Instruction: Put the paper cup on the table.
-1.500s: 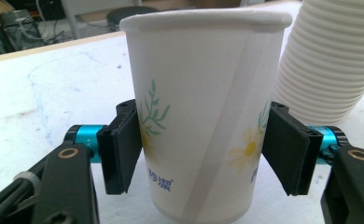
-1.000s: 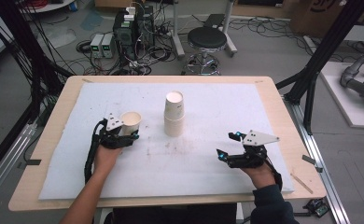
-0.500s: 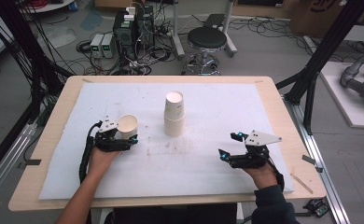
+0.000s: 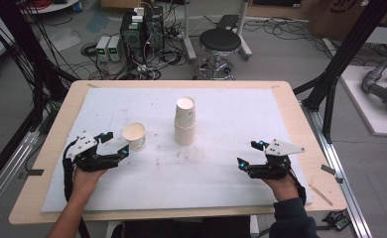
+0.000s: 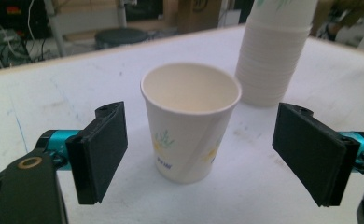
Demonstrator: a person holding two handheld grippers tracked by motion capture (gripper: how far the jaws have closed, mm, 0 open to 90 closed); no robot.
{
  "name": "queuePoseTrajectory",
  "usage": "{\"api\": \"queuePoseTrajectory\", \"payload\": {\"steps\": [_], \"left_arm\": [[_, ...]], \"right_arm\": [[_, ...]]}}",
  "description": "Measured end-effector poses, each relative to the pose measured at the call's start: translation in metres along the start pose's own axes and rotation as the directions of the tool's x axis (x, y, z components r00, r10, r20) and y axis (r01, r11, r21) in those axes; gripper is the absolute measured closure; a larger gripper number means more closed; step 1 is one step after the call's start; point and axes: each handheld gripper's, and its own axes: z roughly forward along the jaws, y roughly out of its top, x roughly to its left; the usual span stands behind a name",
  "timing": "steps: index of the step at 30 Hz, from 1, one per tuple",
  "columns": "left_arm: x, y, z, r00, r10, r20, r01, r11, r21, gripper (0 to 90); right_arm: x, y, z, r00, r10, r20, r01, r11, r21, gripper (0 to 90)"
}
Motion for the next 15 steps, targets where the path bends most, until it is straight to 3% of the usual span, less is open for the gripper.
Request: {"api": "queuePoseTrajectory", "payload": {"steps": [2,15], "left_arm": [[-0.0012,0.0016,-0.0056,0.9999,-0.007,0.013,0.008,0.9995,-0.032,18.1],[-0.0061,0.0045,-0.0110,0.9988,0.002,0.049,0.002,0.9963,-0.086,17.9]], "right_arm": [[0.0000,-0.0004,-0.0006,1.0000,0.002,0.008,-0.002,1.000,-0.003,20.8],[0.0028,-0.0016,-0.0085,0.9988,0.000,0.049,0.001,1.000,-0.019,20.8]]}}
